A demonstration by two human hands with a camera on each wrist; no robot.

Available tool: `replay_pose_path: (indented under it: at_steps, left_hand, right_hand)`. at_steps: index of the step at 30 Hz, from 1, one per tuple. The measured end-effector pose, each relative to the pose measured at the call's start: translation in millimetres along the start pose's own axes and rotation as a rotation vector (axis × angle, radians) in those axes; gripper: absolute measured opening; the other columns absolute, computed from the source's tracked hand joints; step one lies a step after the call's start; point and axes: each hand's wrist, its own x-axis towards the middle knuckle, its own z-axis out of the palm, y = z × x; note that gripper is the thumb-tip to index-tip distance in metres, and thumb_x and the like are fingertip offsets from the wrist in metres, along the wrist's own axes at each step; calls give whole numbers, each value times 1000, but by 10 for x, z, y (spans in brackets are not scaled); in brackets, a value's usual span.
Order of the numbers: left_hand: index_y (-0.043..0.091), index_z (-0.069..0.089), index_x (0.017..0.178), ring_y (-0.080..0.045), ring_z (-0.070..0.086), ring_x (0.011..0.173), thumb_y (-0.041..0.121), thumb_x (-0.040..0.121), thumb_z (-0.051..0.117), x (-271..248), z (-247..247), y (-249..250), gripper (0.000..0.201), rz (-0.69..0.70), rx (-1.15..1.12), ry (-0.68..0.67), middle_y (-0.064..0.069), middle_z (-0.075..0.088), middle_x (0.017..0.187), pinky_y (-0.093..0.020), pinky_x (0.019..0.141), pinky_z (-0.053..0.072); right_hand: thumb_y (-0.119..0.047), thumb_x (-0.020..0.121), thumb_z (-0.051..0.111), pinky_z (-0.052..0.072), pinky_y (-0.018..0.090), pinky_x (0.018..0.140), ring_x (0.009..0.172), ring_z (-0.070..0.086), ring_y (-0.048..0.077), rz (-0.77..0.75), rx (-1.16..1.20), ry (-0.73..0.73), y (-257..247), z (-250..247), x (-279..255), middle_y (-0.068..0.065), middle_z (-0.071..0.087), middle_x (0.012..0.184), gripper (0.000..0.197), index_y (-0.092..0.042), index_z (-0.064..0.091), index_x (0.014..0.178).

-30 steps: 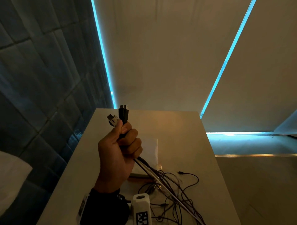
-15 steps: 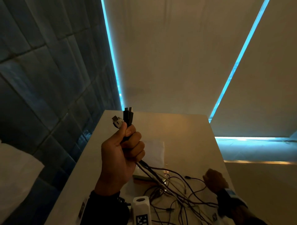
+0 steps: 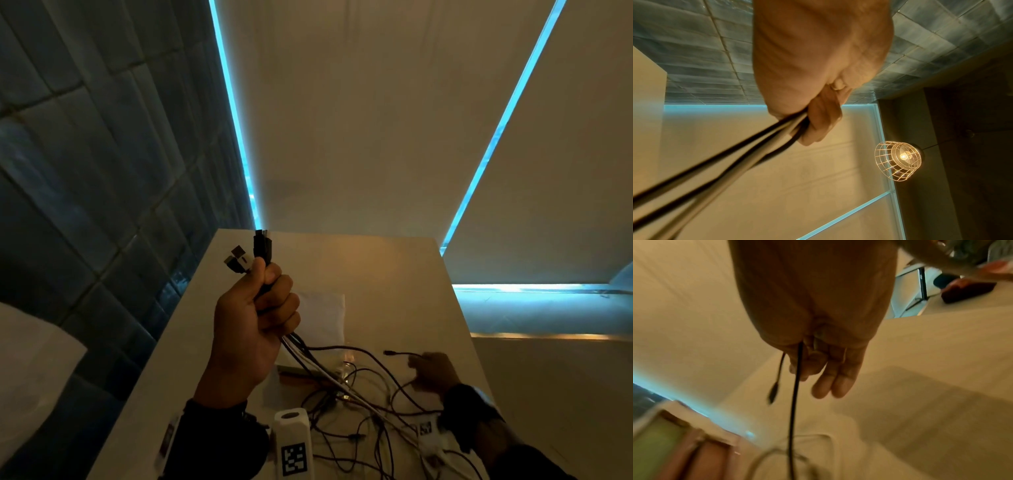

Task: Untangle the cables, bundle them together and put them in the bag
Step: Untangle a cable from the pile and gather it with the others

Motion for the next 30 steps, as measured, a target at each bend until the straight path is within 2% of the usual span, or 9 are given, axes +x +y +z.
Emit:
replay_pose_path:
  at_steps: [1,3,4,5,9,13,22,26,30]
  left_hand:
    - [18,42,65,-4,18,37,33,94,35,19,-9,-22,34,-4,12,12,7,26,49,-20,38,17]
    - [17,41,67,-4,21,36,33,95,34,49,-26,-73,33,-13,31,30,7,27,49,-20,37,17]
    - [17,40,68,-4,21,36,32,96,34,67,-33,-100,32,-17,42,36,7,27,49,-19,36,18]
    - [16,39,69,-4,21,36,32,95,35,82,-37,-125,31,-21,61,41,7,28,49,-19,36,18]
    - [17,32,65,-4,18,36,31,93,40,123,-77,-265,32,-46,197,71,6,25,50,-21,39,10]
    - [19,31,61,-7,16,39,32,90,48,117,-99,-376,37,-96,359,88,5,20,51,-25,43,8]
    - [8,50,71,-10,22,41,39,93,51,68,-20,-405,37,-69,555,139,1,29,49,-21,40,20]
    - [12,49,63,-11,22,41,41,92,50,57,-36,-399,41,-103,554,134,0,31,51,-23,42,18]
    - [10,52,76,-10,23,41,26,96,49,68,-46,-396,26,48,429,177,2,31,49,-23,41,22]
  right_hand:
    - [-34,24,96,47,14,44,38,59,9,-170,133,71,-118,-53,-21,1,60,49,44,-19,70,56]
    - [-15,64,85,51,20,56,42,60,9,-29,718,-135,-539,-232,-239,6,61,64,20,-11,68,74]
    - [-4,81,70,54,27,59,48,61,13,39,810,32,-681,-259,-296,8,60,68,5,-6,65,82]
    - [1,87,60,54,31,58,50,60,17,131,911,-74,-854,-298,-379,8,58,65,5,-1,64,89]
    - [5,89,52,35,27,47,42,38,14,1,1161,-107,-1360,-522,-570,0,41,50,16,3,61,101]
    - [9,85,46,26,21,44,45,32,10,-182,1367,-155,-1889,-680,-948,8,56,65,23,-1,59,100]
    - [4,81,56,34,25,50,55,40,13,-563,1123,-45,-2252,-496,-1480,10,67,83,23,-2,64,102]
    - [-15,87,59,35,24,53,57,41,14,-640,1071,-99,-2234,-542,-1483,13,65,85,21,-4,65,103]
    - [-10,93,56,37,23,51,55,43,17,-617,968,-127,-2222,-541,-1440,17,63,78,13,-3,61,102]
